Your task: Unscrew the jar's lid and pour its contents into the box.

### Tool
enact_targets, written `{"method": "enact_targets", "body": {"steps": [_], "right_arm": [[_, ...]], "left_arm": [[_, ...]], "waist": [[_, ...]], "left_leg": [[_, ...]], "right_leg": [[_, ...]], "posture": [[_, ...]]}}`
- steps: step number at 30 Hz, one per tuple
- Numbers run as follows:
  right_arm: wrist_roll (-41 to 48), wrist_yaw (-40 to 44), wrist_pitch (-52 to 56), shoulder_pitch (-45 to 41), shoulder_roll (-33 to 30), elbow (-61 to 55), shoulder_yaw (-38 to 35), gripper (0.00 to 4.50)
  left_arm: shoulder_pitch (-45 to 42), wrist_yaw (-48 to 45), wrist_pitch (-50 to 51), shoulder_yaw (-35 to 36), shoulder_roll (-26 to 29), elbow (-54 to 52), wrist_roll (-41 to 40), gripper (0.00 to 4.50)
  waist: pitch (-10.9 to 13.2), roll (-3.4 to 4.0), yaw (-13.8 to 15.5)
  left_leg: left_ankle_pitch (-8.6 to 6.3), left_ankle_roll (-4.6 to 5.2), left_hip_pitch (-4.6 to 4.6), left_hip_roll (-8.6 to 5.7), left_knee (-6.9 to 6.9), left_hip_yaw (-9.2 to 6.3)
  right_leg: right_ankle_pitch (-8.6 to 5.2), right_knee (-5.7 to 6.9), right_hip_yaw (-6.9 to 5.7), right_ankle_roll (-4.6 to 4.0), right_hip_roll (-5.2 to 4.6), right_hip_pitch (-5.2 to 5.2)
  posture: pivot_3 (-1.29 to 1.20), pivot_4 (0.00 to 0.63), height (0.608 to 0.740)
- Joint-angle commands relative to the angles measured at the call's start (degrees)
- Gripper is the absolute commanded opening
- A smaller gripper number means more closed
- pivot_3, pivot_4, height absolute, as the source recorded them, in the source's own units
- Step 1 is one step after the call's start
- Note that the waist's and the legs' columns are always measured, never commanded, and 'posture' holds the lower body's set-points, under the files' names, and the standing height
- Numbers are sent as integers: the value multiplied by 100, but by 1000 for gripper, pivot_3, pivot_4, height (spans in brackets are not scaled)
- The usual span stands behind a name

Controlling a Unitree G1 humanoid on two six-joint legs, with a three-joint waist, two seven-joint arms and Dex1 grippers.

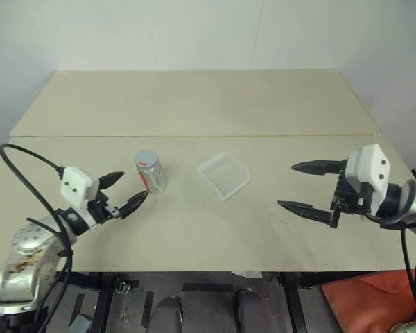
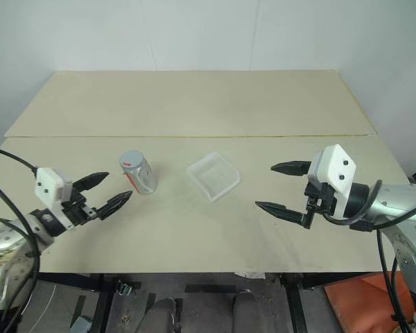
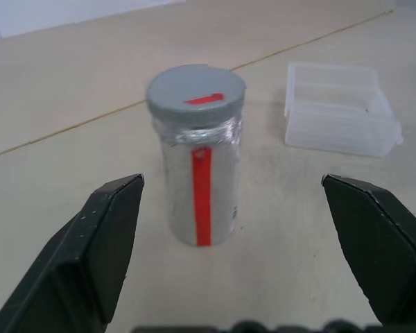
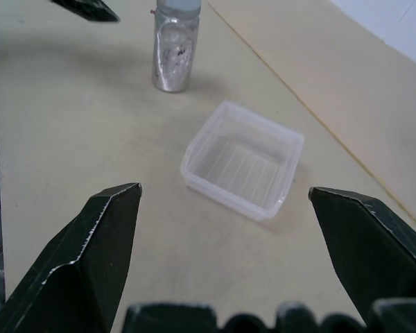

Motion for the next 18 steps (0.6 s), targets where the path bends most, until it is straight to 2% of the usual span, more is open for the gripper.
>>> {"method": "enact_targets", "body": {"steps": [1,4,18], "right_arm": [[161,-156,139,-108,-51,-221,-196,4500],[213,-200,171,-58,-67,-316,-252,4500],[524,-394,457,32,-143,-731,-598,4500]], "left_arm": [[-158,514,-352,-180,-211,-50,433,4474],[-312,906,-696,-347,-481,142,827,4474],[-1153,1891,-1029,-1044,-1507,1183,1531,4474]], "waist": [[0,-1,4],[-1,-1,26],[-2,-3,42]], "left_leg": [[0,0,0,0,0,0],[0,0,-2,-1,1,0],[0,0,2,-2,3,-2]], "right_leg": [[0,-1,0,0,0,0],[0,-3,0,0,0,1],[1,-6,-1,2,0,10]], "posture": [[0,150,740],[0,150,740],[0,150,740]]}}
